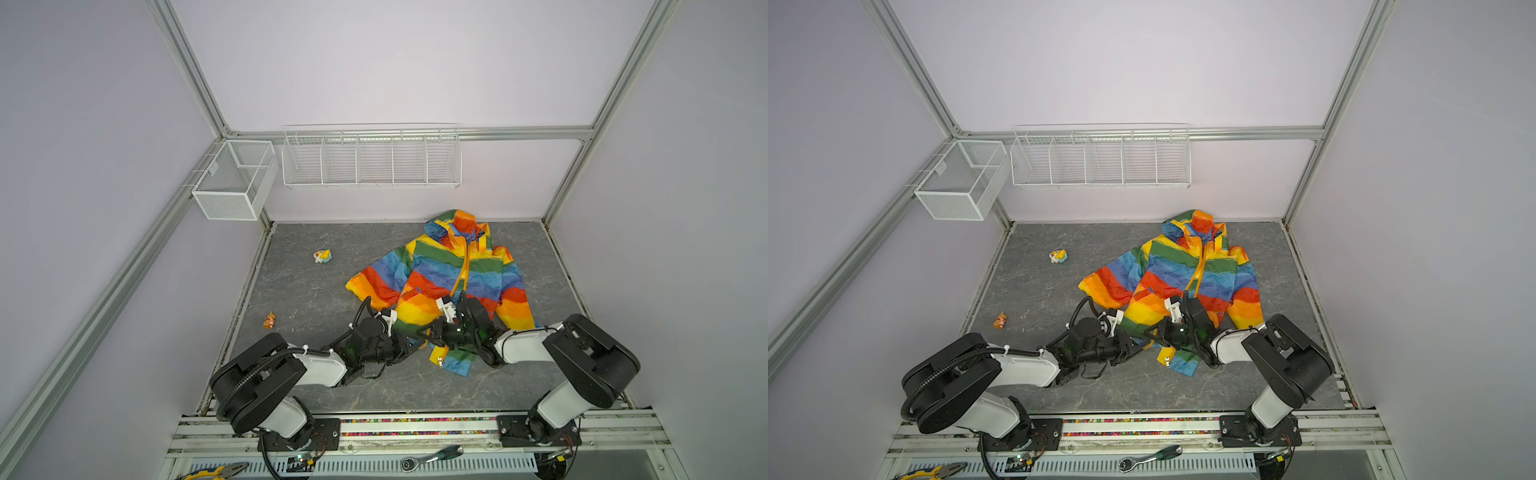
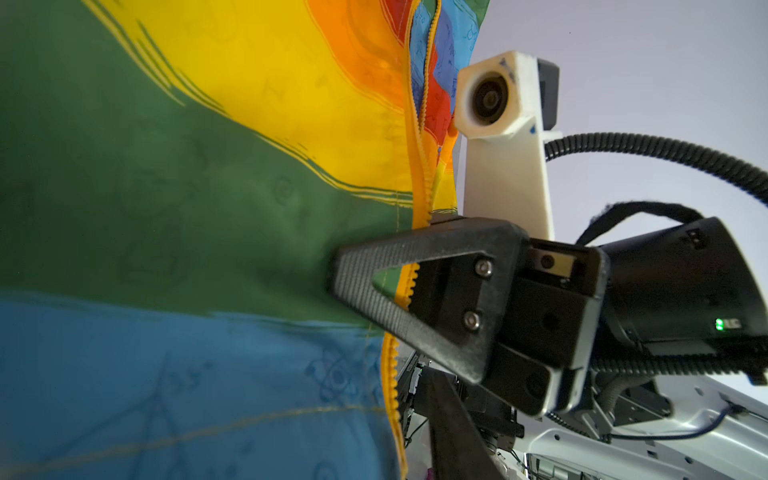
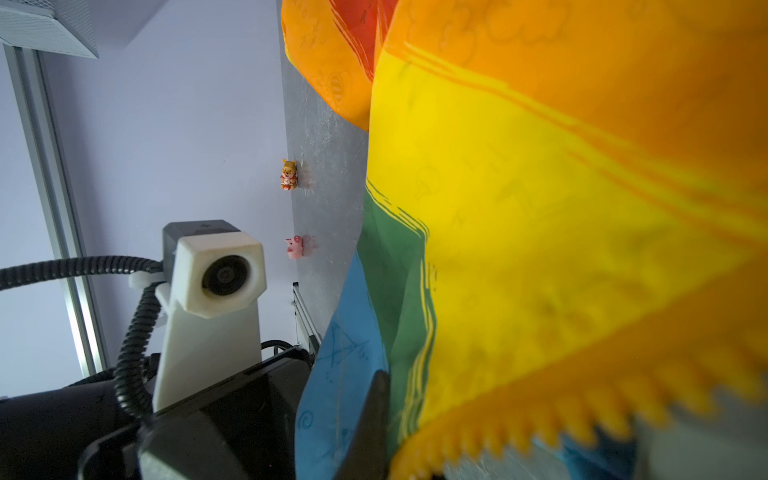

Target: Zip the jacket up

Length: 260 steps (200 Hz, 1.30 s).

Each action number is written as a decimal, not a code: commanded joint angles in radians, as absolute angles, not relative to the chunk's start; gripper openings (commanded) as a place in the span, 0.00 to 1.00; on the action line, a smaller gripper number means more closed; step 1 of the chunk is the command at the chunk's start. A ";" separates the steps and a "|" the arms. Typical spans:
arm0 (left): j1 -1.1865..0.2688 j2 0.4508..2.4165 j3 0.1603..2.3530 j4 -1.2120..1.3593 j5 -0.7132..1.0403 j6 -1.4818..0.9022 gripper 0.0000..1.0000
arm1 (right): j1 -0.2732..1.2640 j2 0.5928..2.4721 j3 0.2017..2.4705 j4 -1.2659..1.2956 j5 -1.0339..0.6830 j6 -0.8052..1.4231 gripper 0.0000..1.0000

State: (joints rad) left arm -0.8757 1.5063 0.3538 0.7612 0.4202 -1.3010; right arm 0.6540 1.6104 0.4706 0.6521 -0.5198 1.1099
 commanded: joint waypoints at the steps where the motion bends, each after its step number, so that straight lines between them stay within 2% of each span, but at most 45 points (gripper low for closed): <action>1: -0.879 1.522 0.337 0.816 0.419 -1.319 0.31 | 0.649 1.583 0.450 0.620 -0.511 1.069 0.07; 37: -0.878 1.526 0.336 0.800 0.414 -1.321 0.37 | 0.650 1.565 0.431 0.630 -0.503 1.063 0.07; 81: -0.879 1.523 0.327 0.800 0.410 -1.324 0.38 | 0.649 1.533 0.420 0.642 -0.495 1.063 0.07; 104: -0.878 1.519 0.331 0.823 0.415 -1.323 0.29 | 0.649 1.526 0.421 0.647 -0.495 1.062 0.07; 130: -0.885 1.499 0.348 0.806 0.425 -1.301 0.10 | 0.649 1.526 0.431 0.646 -0.495 1.063 0.07; 152: -0.898 1.479 0.375 0.760 0.435 -1.273 0.04 | 0.649 1.529 0.441 0.643 -0.494 1.064 0.07; 212: -0.907 1.468 0.379 0.732 0.433 -1.258 0.15 | 0.649 1.531 0.457 0.638 -0.497 1.065 0.07; 260: -0.910 1.503 0.383 0.750 0.445 -1.259 0.18 | 0.649 1.532 0.456 0.636 -0.500 1.063 0.07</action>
State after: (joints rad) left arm -0.9043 1.4826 0.3618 0.7315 0.4282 -1.2671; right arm 0.6540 1.5463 0.4416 0.6350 -0.4973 1.0721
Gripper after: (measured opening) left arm 0.186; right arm 0.069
